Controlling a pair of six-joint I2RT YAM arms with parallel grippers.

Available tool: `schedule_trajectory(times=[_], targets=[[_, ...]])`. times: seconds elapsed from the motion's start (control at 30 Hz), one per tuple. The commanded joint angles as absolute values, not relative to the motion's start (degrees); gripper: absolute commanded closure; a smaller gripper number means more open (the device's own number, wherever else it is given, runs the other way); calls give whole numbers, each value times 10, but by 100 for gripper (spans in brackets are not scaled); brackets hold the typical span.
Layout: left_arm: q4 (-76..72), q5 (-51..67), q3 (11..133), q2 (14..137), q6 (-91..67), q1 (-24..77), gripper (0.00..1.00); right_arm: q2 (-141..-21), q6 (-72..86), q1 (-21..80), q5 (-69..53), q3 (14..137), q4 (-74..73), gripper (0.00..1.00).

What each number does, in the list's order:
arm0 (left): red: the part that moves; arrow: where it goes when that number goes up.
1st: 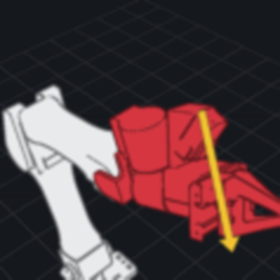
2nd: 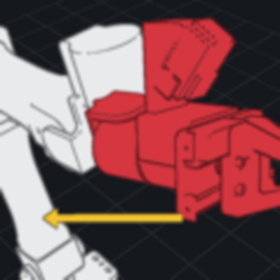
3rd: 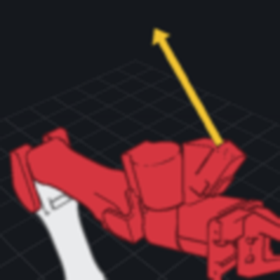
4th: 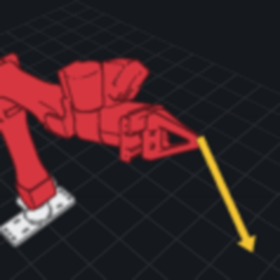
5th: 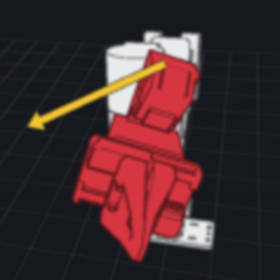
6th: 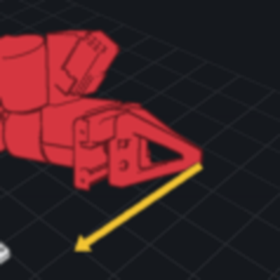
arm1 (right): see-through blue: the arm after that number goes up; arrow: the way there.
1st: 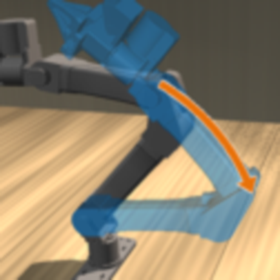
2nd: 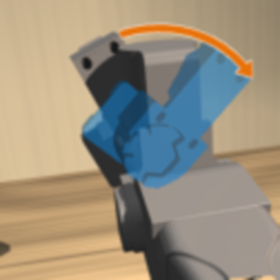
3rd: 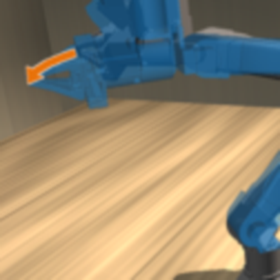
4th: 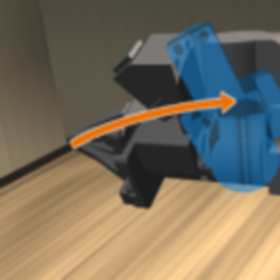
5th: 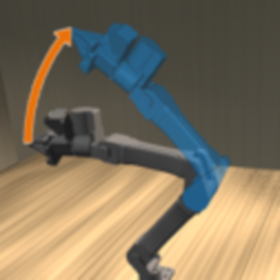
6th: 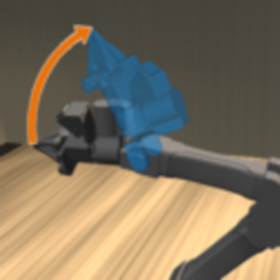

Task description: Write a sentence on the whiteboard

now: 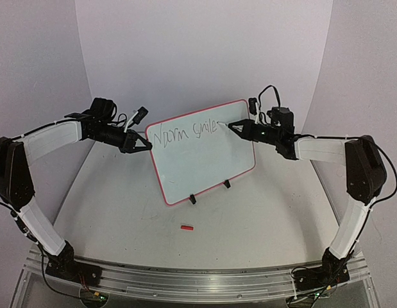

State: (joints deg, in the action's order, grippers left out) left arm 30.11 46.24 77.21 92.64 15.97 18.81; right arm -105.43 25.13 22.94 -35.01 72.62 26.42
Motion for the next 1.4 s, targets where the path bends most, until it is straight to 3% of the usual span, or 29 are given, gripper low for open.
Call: schedule_trajectory(times=[0.0,0.6,1.37], targets=[[317,409,766,922,210,194,100,-1056,239,231,-367,726,268,100],[318,409,766,922,210,194,100,-1027,234,231,-288,685,258,100],[317,410,766,924,209,194,100,-1027,222,233,-361,695,243,100]])
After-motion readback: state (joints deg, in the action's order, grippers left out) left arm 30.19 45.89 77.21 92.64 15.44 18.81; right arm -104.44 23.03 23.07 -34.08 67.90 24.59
